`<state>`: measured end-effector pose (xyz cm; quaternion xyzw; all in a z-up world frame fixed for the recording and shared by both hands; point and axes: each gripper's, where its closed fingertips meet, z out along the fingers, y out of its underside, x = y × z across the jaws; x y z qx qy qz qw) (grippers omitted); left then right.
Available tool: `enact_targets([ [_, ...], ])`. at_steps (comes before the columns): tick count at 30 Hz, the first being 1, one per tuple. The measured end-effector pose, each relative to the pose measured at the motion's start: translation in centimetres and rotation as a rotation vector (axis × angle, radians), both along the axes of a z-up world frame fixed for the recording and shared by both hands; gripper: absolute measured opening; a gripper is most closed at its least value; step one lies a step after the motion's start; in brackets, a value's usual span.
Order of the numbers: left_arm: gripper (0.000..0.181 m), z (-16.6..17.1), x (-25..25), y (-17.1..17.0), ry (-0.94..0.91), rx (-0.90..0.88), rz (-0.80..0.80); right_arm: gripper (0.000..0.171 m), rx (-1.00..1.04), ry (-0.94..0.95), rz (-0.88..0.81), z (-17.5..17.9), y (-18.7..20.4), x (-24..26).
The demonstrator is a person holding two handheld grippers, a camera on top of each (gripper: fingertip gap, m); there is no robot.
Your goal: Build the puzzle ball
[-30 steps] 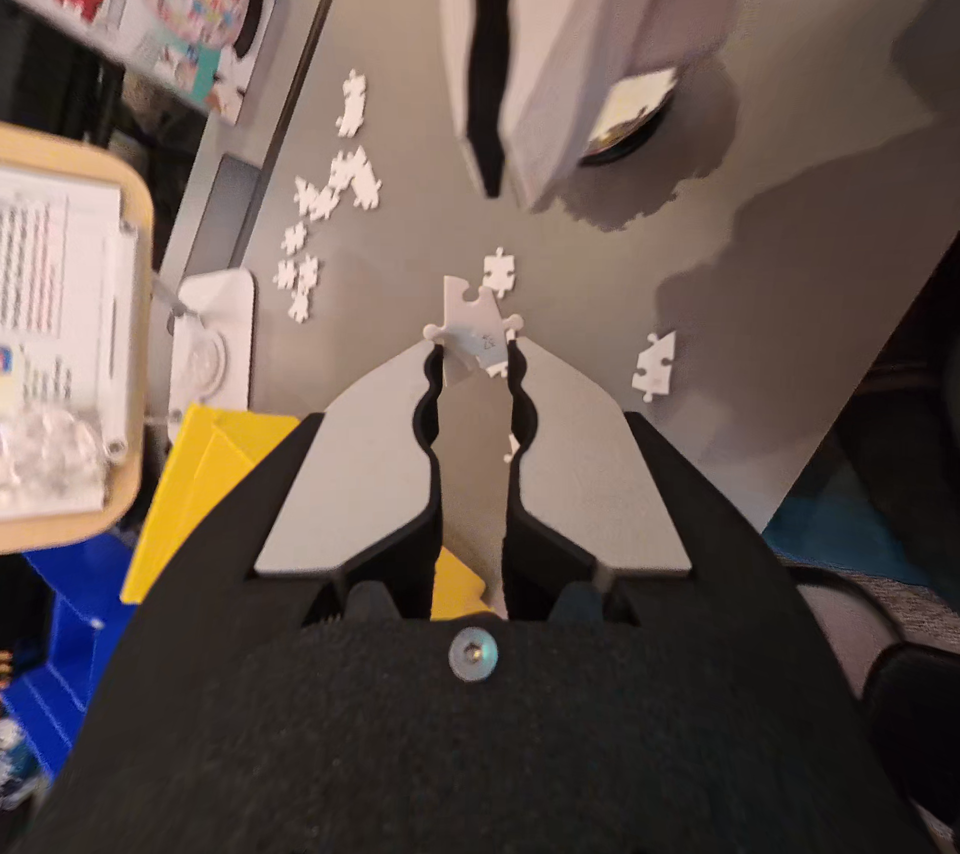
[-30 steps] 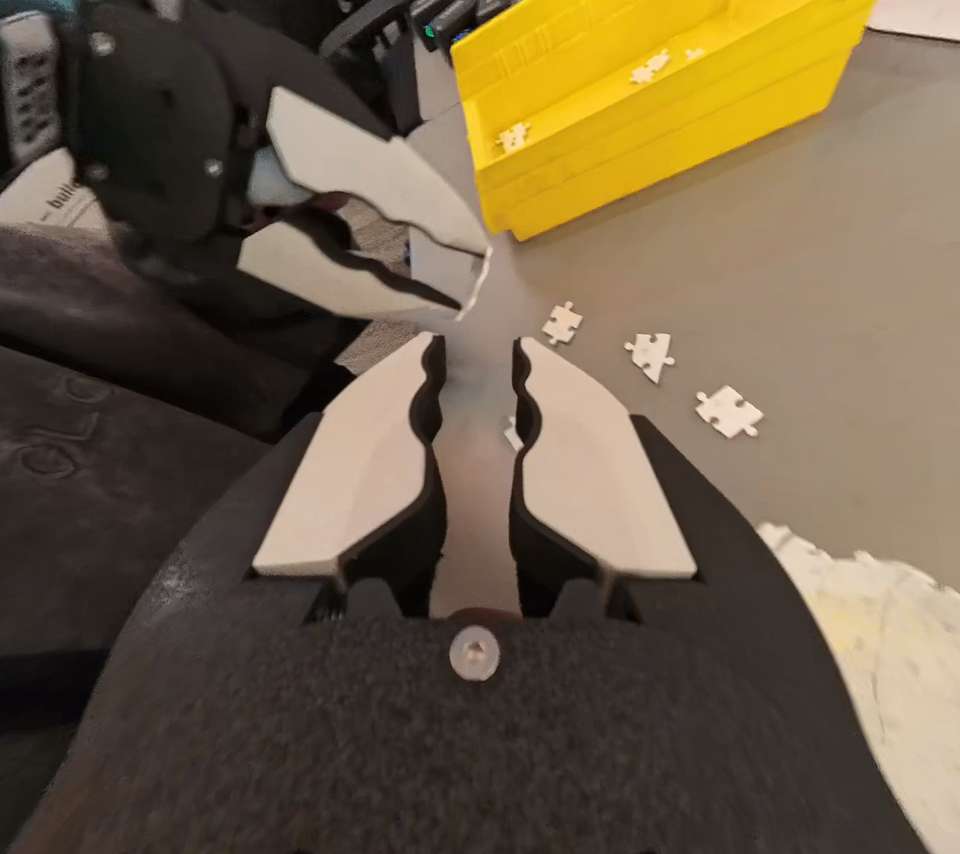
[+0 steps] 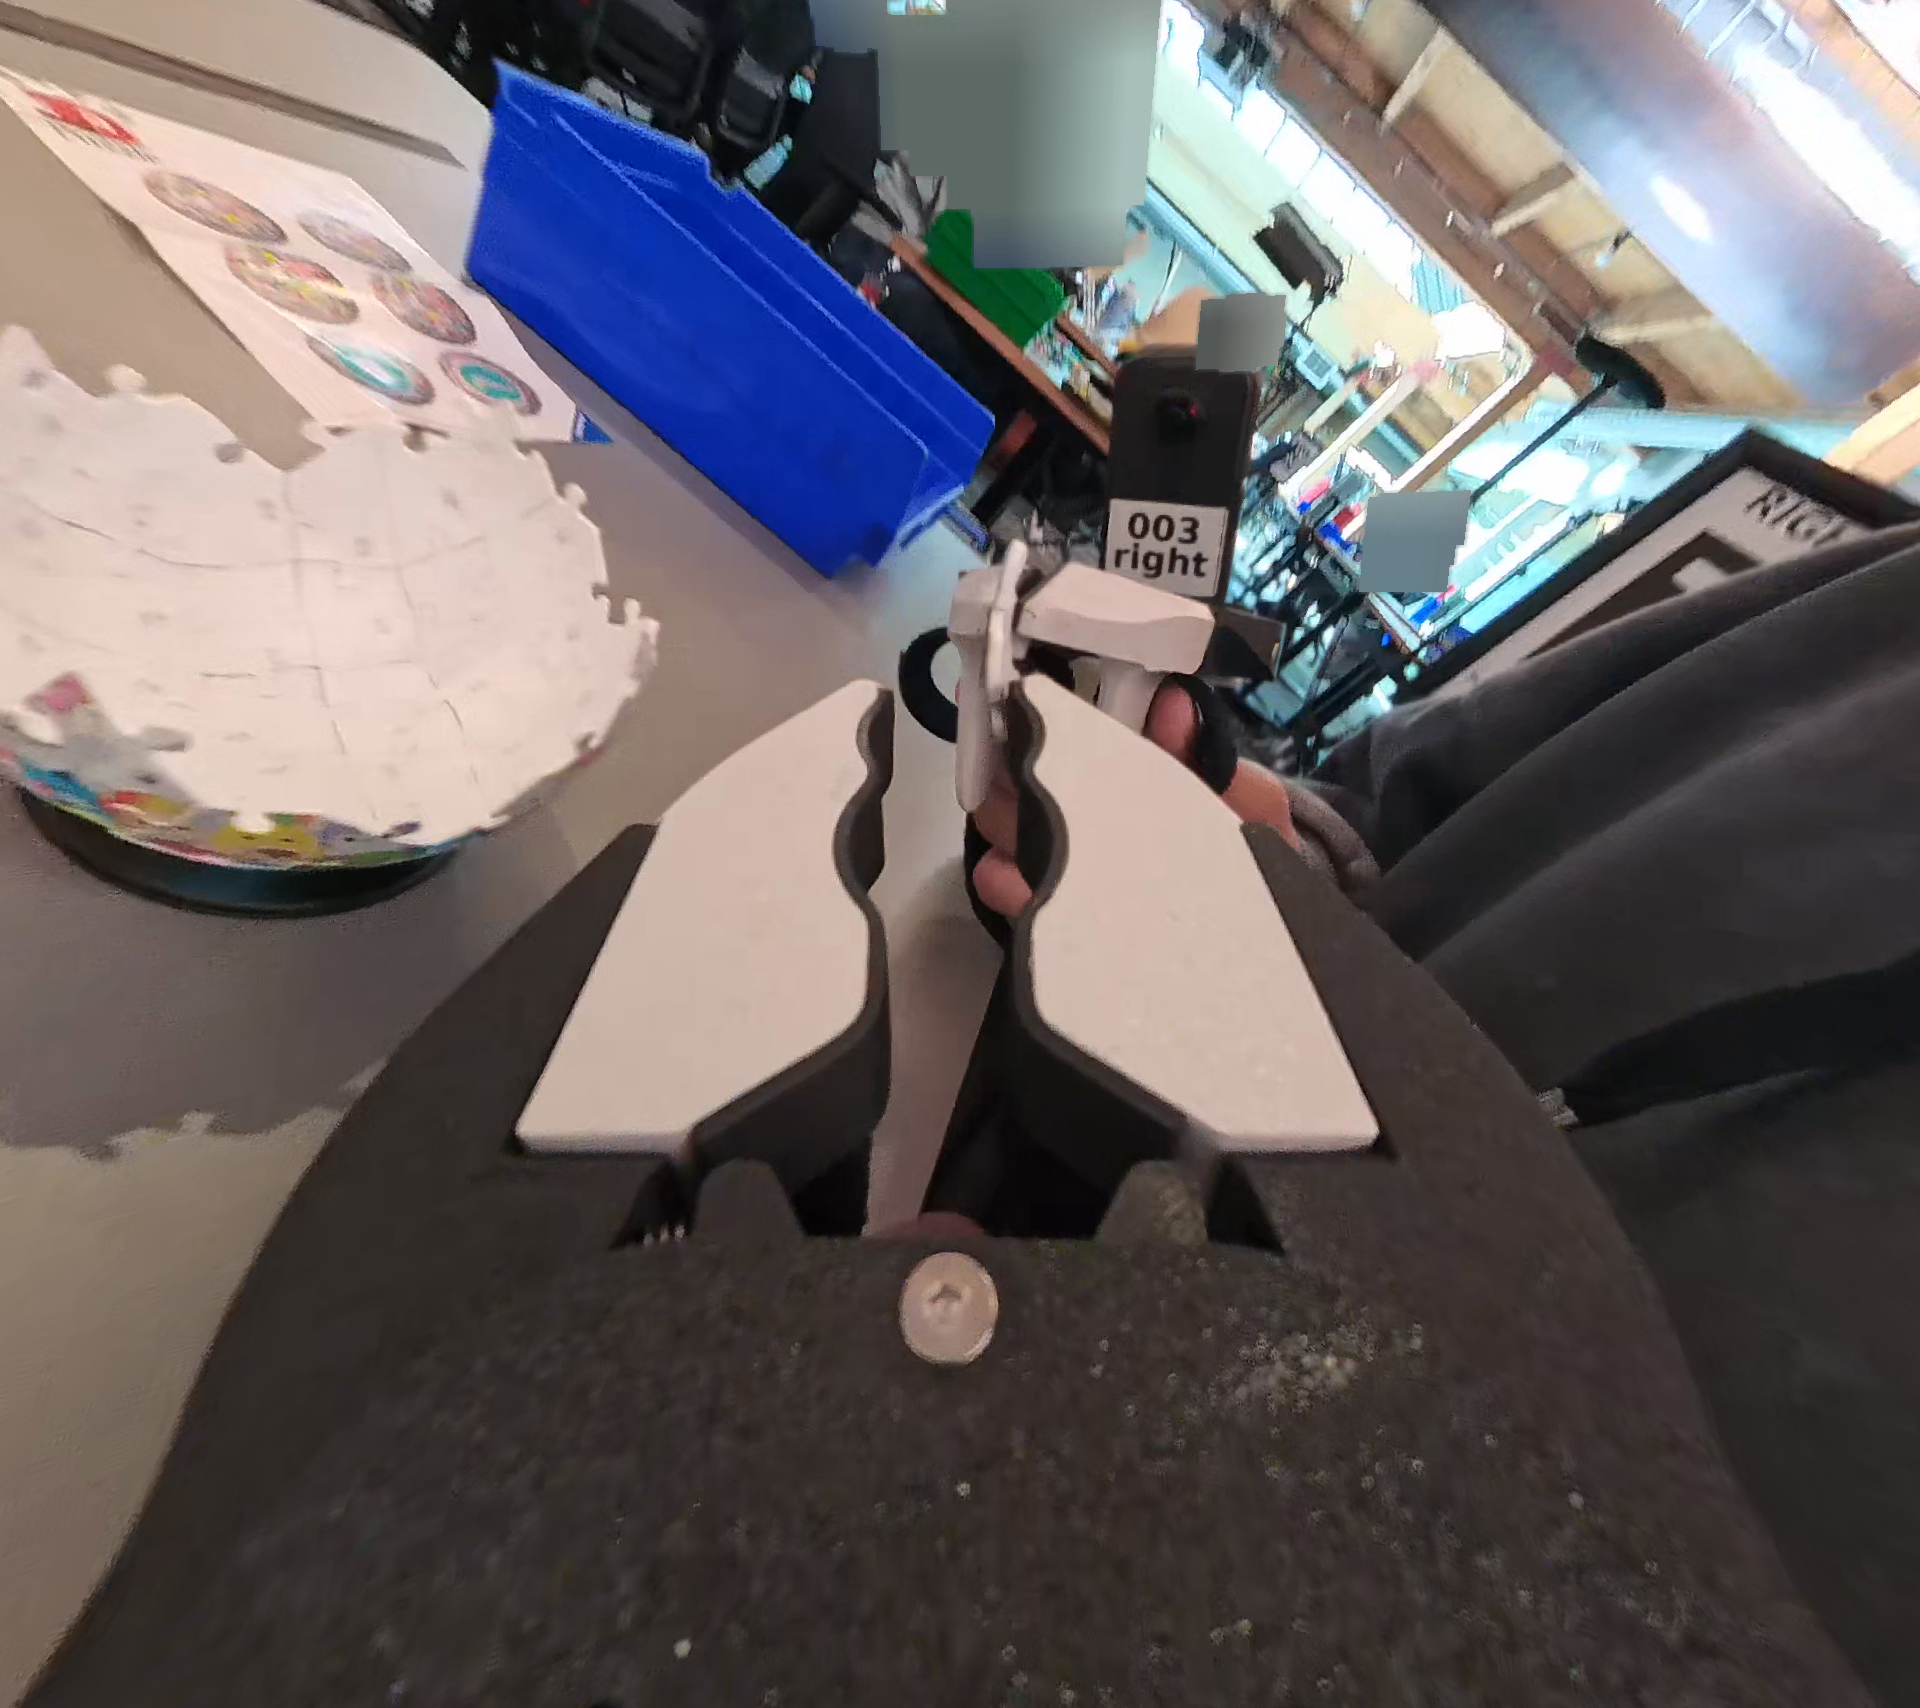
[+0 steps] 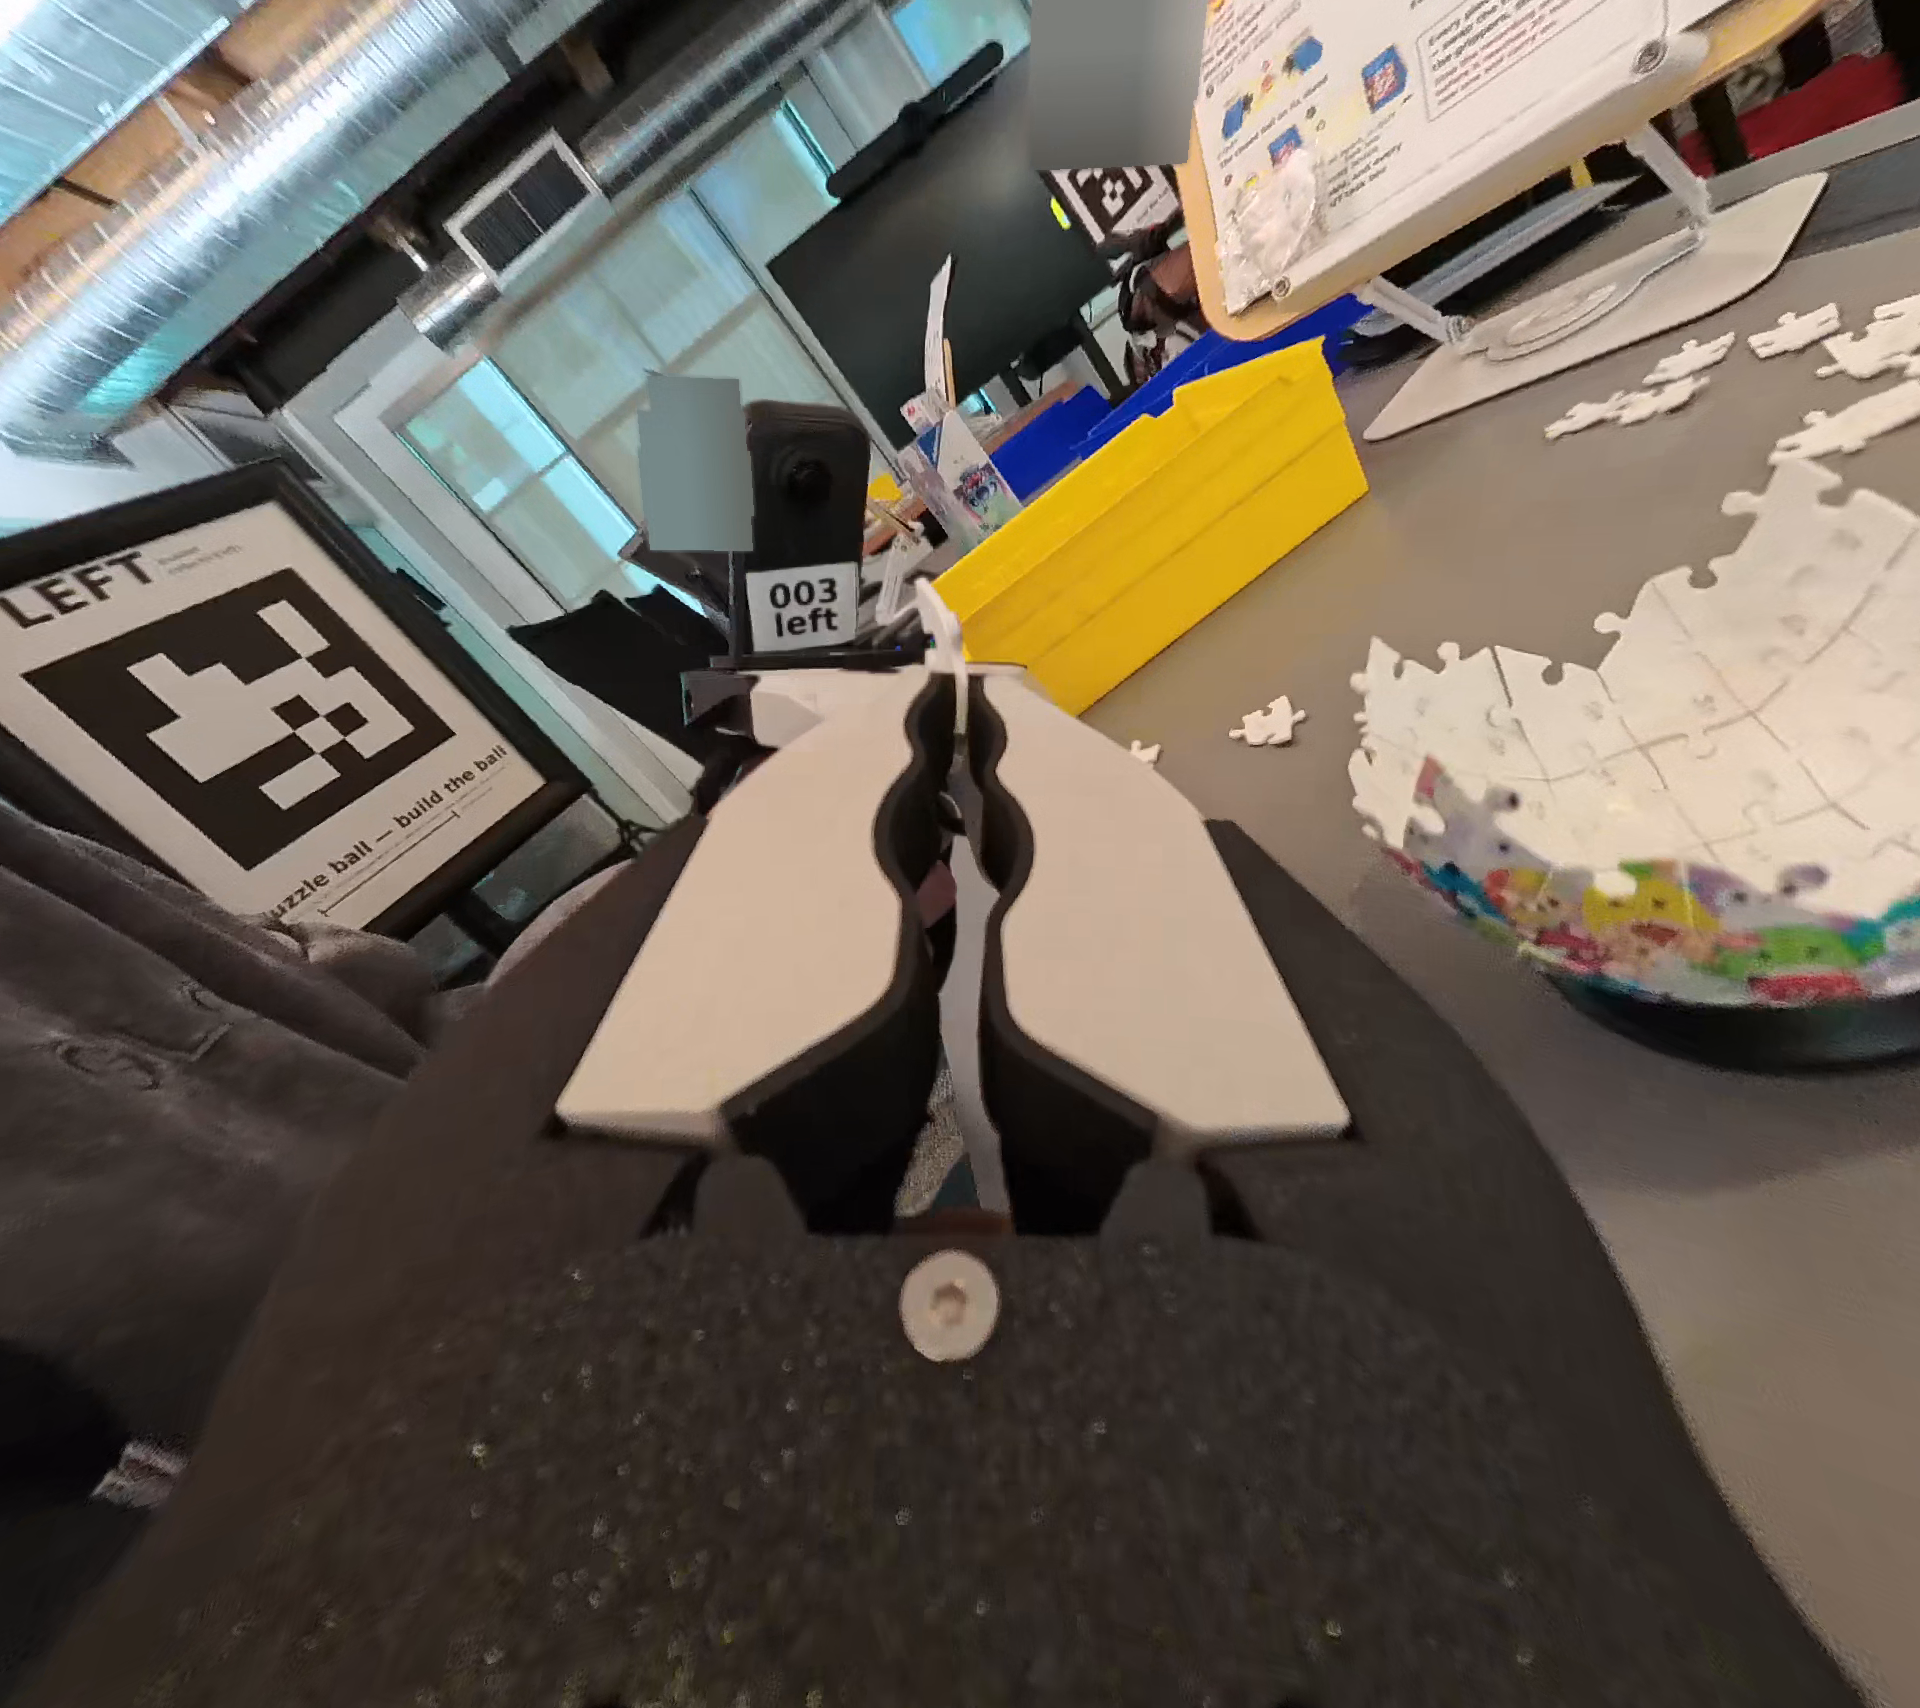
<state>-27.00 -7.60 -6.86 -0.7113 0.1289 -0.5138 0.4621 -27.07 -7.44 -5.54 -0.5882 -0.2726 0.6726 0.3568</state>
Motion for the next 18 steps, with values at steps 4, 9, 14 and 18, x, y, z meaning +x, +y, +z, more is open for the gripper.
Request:
enact_targets([
  [4,0.02,-0.9,1.6,-0.7,0.035,0.012,-0.015,0.002,0.037,-0.037,-0.013,-0.8,-0.7,1.0],
  [9,0.004,-0.5,2.1,-1.6,0.086,0.052,-0.033,0.003,0.034,-0.038,-0.006,-1.1,-1.5,1.4],
  [14,0.002,-0.5,2.1,-2.0,0.142,0.057,-0.044,0.004,0.068,-0.071,0.025,-1.3,-1.8,1.4],
  [18,0.002,-1.6,1.8,-2.3,0.149,-0.012,-0.085,0.005,0.13,-0.176,0.068,-2.6,-2.2,1.1],
])
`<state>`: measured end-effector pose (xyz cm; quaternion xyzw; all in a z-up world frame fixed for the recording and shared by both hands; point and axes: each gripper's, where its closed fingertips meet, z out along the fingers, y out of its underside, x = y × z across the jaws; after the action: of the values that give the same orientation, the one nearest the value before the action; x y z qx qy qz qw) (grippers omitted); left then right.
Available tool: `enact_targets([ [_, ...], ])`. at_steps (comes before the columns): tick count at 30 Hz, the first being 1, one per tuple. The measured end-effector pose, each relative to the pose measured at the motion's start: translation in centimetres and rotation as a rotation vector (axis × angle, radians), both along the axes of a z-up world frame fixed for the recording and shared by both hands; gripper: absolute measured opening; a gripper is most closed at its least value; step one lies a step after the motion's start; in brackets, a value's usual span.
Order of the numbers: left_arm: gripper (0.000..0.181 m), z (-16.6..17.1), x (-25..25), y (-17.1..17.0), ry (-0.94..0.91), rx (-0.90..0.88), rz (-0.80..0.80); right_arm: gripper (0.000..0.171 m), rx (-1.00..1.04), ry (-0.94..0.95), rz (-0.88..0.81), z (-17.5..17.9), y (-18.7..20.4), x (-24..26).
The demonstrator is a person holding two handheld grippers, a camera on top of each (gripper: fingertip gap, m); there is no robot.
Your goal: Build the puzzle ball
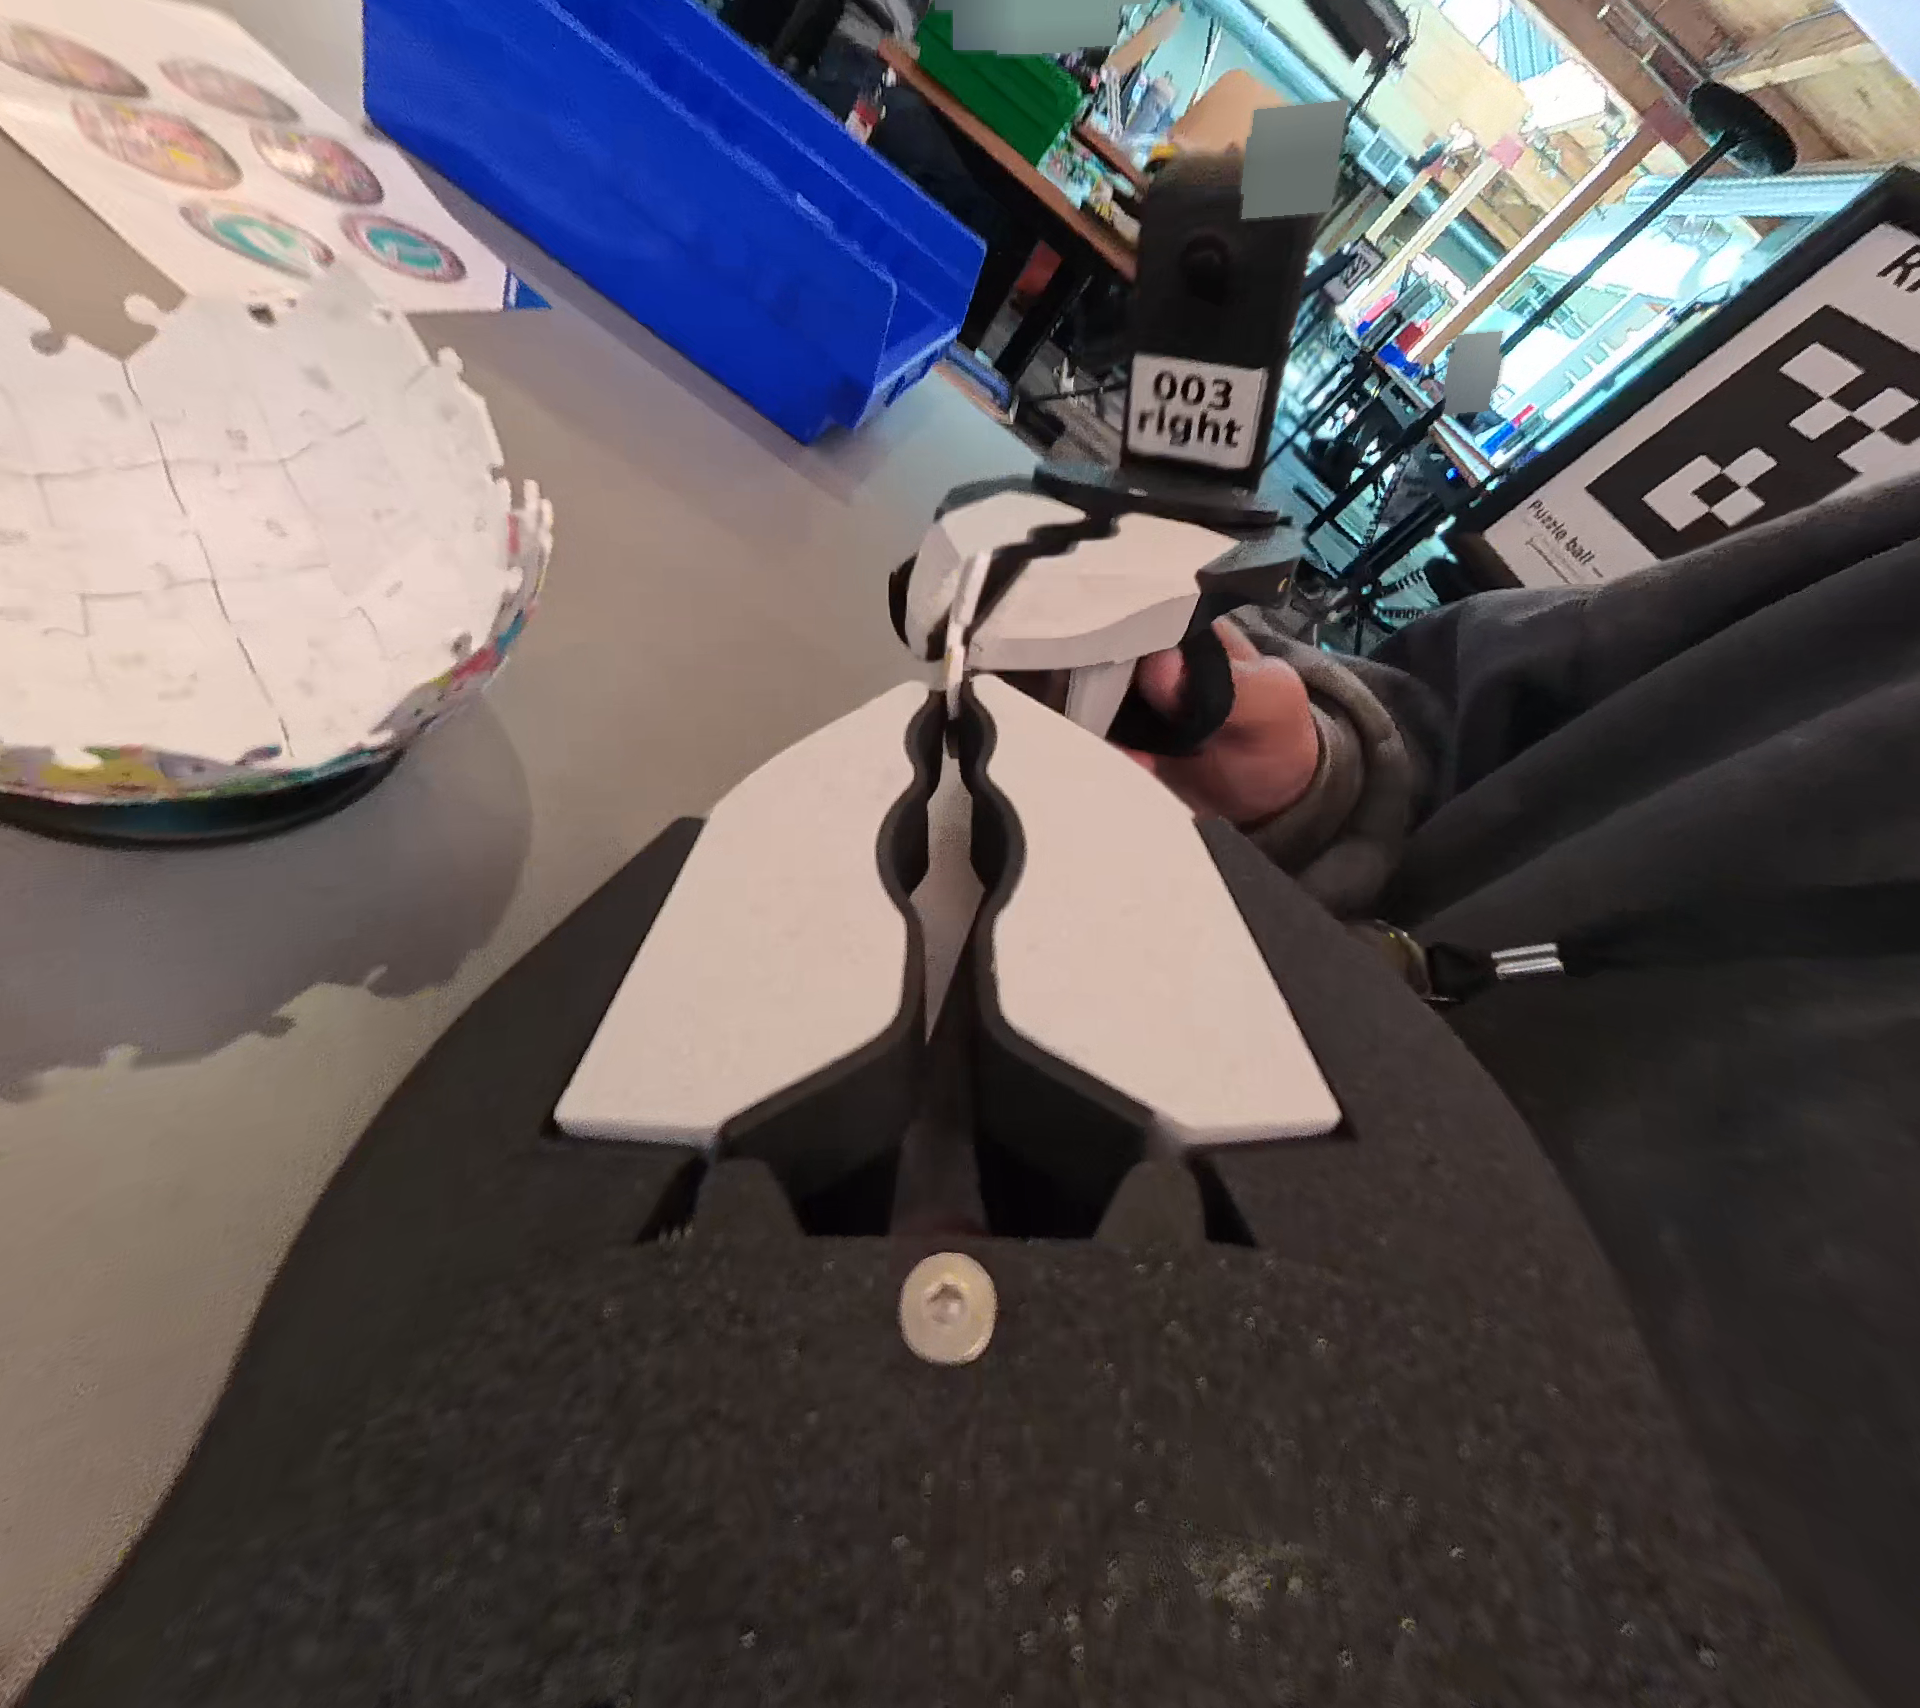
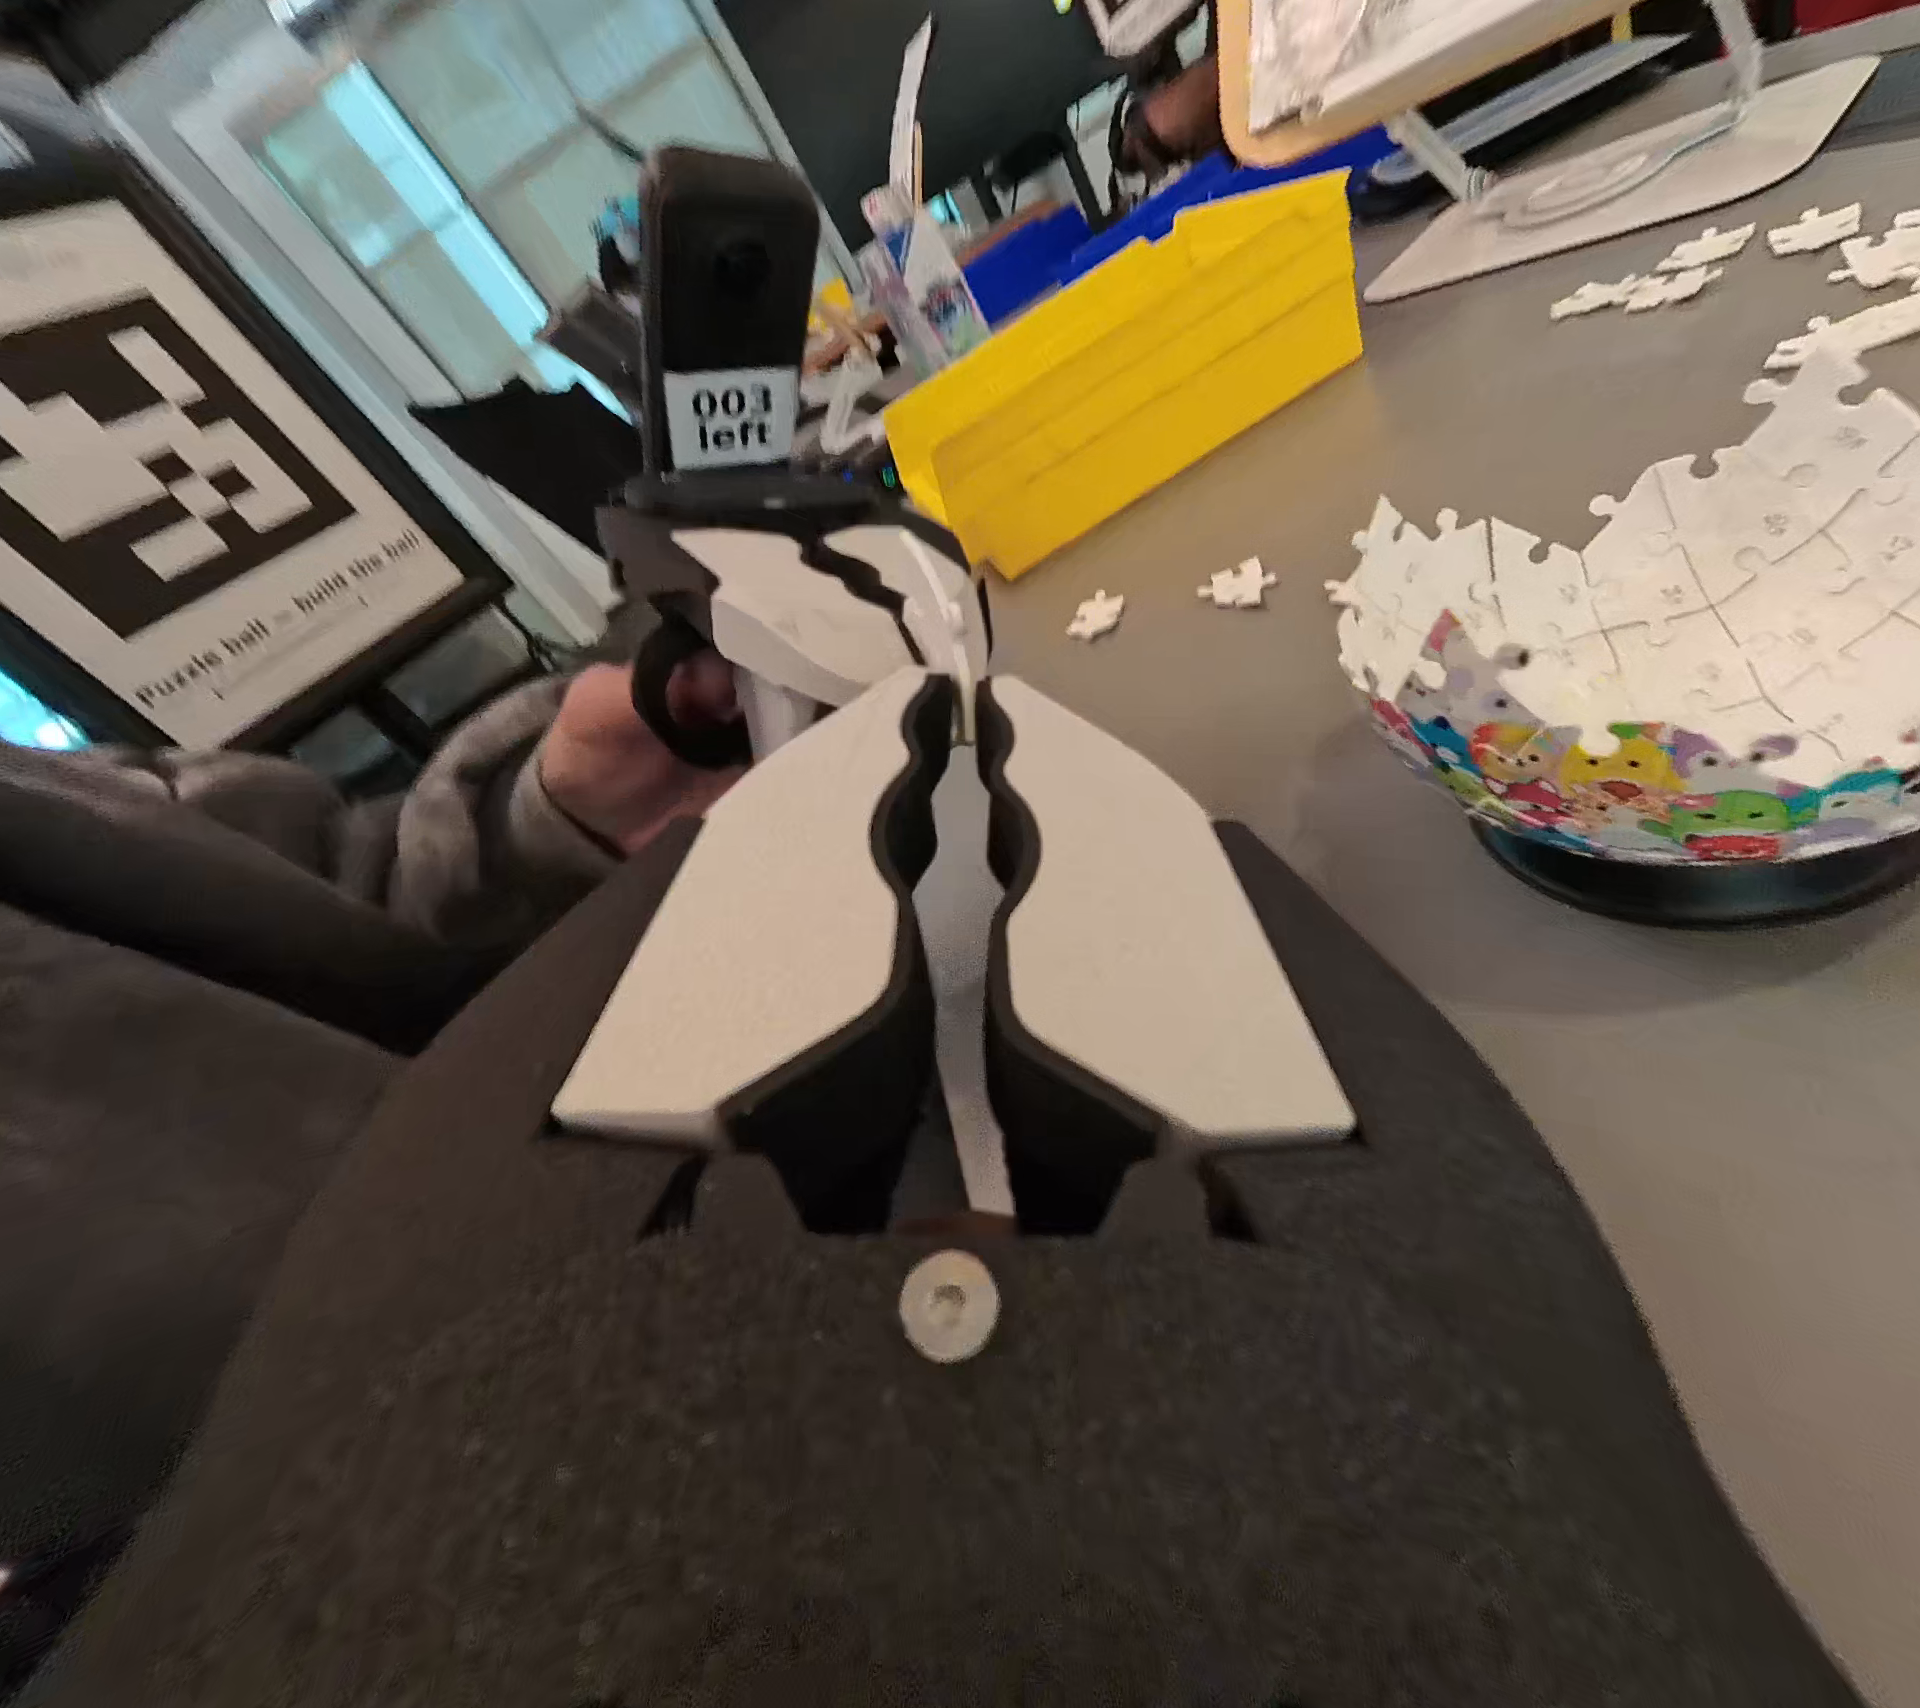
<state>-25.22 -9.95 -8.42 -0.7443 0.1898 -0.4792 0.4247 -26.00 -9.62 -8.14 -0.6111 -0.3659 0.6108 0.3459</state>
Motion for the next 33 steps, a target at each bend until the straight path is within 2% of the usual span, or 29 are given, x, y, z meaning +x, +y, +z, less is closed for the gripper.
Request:
enact_targets([
  [6,0.002,-2.5,0.0,-0.6,0.09,-0.093,-0.058,0.013,0.185,-0.073,-0.003,-0.2,1.2,0.8],
  [9,0.002,-3.1,0.6,-0.8,0.129,-0.098,-0.087,0.015,0.242,-0.131,0.067,-1.1,0.6,0.9],
  [11,0.002,-3.1,0.9,-0.8,0.14,-0.087,-0.098,0.003,0.29,-0.193,0.095,-2.0,0.3,1.2],
  [15,0.002,-3.0,1.2,-0.6,0.149,-0.068,-0.102,0.002,0.34,-0.22,0.059,-2.0,0.3,1.7],
  [20,0.002,-1.7,1.2,0.1,0.079,-0.039,-0.091,0.001,0.292,-0.251,0.09,-2.8,-0.2,2.4],
  [27,0.002,-1.4,2.0,0.7,0.04,-0.044,-0.134,0.001,0.229,-0.23,0.022,-2.3,0.3,3.4],
  [33,0.012,-2.3,2.1,1.3,0.163,0.014,-0.134,0.001,0.195,-0.226,-0.029,-2.4,1.0,4.5],
])
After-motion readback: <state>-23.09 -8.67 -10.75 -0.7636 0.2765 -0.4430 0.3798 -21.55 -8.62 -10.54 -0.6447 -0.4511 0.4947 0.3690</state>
